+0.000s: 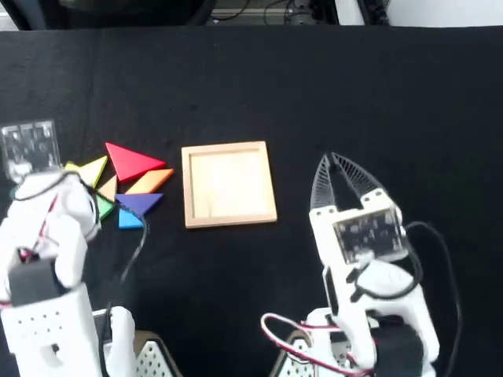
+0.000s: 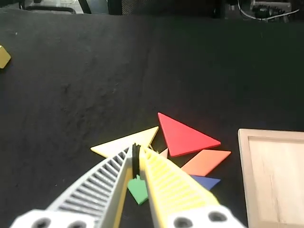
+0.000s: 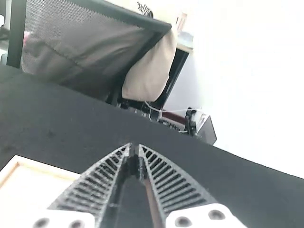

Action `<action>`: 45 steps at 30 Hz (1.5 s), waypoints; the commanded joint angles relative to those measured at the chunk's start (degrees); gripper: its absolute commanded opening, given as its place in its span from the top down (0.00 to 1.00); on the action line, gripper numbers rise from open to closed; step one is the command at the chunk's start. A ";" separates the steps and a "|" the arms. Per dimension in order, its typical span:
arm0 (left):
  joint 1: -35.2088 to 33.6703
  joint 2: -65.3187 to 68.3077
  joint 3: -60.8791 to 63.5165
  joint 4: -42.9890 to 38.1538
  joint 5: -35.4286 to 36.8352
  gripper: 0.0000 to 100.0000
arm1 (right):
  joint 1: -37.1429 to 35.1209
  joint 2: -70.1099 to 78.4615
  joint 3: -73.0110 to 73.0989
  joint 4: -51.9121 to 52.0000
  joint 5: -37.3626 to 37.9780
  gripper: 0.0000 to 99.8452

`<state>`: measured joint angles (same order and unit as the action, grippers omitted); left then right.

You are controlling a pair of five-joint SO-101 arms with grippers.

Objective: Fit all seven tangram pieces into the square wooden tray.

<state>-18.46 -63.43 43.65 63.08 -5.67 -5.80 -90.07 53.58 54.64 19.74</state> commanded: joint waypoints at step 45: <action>-7.52 86.42 -51.03 0.26 -45.89 0.80 | -3.43 58.07 12.79 -32.62 -4.04 0.99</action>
<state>-28.31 21.67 -3.03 63.43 -50.86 -8.62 -32.13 66.24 24.31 15.96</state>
